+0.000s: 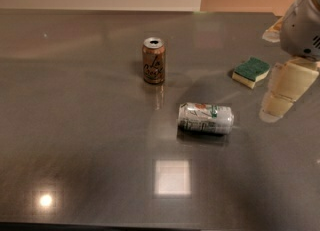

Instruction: Place 7up can upright

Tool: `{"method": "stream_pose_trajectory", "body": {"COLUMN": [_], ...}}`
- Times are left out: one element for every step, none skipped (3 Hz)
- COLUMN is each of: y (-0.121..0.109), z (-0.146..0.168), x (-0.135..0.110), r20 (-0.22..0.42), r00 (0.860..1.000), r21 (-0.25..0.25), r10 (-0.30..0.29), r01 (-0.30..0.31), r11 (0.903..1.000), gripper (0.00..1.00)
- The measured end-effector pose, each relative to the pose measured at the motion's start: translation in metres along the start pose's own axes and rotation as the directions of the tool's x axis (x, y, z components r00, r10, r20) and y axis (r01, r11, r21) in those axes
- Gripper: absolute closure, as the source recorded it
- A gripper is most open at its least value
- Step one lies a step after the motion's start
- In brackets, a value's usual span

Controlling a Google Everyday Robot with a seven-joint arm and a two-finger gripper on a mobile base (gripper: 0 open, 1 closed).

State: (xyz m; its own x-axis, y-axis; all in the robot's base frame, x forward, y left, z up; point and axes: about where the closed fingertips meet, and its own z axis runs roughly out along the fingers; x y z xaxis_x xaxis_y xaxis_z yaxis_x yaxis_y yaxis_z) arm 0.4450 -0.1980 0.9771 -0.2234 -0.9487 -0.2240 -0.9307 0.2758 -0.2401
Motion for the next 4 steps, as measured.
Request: {"method": "stream_pose_trajectory", "body": {"y": [-0.003,-0.002,0.009,0.017], "z": [0.015,0.036,0.062,0.094], "x": [-0.036,-0.07,-0.096,-0.108], "r20": [0.038,0.038,0.003,-0.062], "r00": [0.999,0.999,1.0,0.998], "r21": [-0.023,-0.07,-0.134,-0.182], "r10": [0.011,0.023,0.018,0.017], "r01": [-0.01,-0.02,-0.017,-0.028], "r11": [0.9997,0.9974,0.9908,0.9829], "gripper": [0.0,0.0,0.0,0.0]}}
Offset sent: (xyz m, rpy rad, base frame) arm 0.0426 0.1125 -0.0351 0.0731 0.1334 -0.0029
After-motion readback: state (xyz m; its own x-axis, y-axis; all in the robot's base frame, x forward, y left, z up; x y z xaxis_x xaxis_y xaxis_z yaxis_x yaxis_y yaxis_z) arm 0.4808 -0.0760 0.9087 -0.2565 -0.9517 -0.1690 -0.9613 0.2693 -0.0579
